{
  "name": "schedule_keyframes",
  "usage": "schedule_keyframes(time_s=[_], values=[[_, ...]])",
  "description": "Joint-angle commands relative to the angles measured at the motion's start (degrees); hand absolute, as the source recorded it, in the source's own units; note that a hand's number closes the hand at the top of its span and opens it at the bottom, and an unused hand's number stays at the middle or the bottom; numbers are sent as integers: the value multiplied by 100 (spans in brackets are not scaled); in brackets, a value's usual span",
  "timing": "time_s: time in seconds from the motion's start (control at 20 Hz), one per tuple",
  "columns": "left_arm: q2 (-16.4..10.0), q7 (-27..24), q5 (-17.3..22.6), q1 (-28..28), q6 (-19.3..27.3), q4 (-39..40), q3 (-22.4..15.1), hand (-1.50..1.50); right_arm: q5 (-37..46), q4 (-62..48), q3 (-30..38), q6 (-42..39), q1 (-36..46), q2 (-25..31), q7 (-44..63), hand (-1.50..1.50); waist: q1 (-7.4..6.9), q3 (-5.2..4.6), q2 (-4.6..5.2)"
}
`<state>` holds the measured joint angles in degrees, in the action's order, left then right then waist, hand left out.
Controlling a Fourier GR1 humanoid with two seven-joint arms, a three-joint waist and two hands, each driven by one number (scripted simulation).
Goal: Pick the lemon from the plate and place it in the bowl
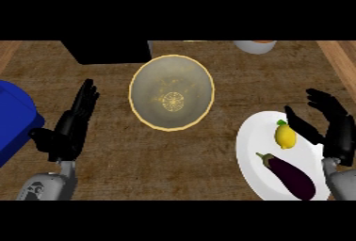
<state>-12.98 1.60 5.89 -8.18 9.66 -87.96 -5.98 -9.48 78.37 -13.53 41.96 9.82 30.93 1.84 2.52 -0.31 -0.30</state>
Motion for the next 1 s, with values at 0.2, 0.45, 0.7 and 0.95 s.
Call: schedule_keyframes(time_s=[0.2, 0.45, 0.7, 0.95], values=[[271, 198, -202, -80, 108, 183, -275, 0, 1416, 1153, -249, 2551, -896, -958, -814, -150, -108, 21, 4], [297, 197, -265, 215, 115, -132, -374, 0, 2559, 1734, -335, 2523, -1422, 79, 1430, -150, -123, -9, -19], [8, 230, 5, 222, -220, -225, -95, 0, 3250, 2016, 38, 1559, -1032, 522, 3521, -150, -223, -13, 0], [369, 339, -305, -45, 101, -144, -342, 0, 3729, 2551, 128, 548, -896, 611, 5286, -150, -199, 7, 14]])
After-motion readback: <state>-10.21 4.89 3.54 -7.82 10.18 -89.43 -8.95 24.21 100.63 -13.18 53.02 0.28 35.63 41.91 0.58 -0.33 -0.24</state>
